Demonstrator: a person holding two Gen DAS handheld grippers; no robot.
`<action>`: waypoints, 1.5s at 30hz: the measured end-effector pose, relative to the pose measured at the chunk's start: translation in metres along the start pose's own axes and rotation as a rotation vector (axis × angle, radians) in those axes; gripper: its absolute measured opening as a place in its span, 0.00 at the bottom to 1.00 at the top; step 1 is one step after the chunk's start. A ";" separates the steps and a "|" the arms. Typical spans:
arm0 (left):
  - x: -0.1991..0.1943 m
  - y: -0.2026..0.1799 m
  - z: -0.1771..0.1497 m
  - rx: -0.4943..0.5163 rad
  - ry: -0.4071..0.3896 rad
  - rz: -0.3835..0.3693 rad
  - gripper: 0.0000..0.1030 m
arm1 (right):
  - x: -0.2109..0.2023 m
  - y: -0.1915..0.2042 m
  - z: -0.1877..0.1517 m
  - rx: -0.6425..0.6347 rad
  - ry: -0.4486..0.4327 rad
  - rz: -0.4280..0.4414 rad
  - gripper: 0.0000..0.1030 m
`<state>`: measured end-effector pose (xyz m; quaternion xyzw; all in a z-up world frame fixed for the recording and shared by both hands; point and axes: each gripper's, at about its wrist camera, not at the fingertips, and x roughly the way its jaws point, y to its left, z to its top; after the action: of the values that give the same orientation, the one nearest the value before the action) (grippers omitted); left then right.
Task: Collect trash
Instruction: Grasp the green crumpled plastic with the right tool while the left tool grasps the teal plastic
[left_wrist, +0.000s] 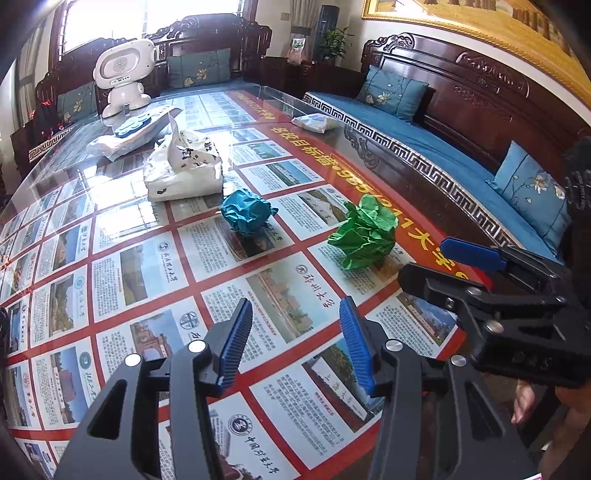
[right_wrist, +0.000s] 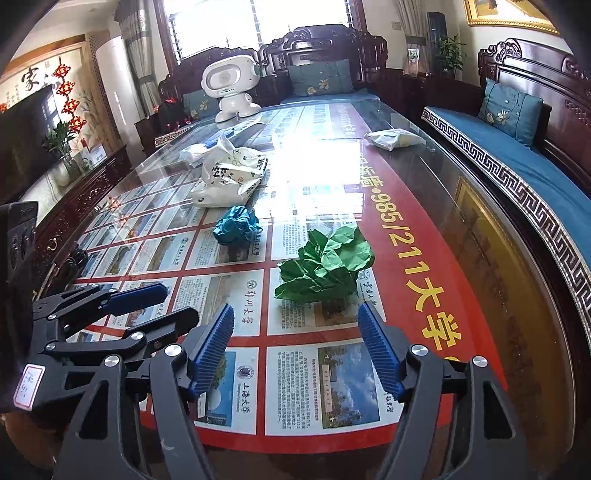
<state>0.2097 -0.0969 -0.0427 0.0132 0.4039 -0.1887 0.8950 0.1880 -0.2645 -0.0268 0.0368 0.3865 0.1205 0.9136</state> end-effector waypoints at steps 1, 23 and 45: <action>0.000 0.001 0.001 -0.003 0.000 -0.004 0.48 | 0.007 -0.003 0.003 0.007 0.011 -0.011 0.68; 0.020 0.013 0.026 -0.012 -0.009 0.044 0.48 | 0.072 -0.019 0.036 0.034 0.079 -0.052 0.42; 0.080 0.031 0.064 -0.096 0.017 0.072 0.48 | 0.049 -0.021 0.036 0.014 0.023 -0.003 0.36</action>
<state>0.3140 -0.1056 -0.0617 -0.0135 0.4193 -0.1368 0.8974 0.2509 -0.2715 -0.0392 0.0412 0.3978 0.1166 0.9091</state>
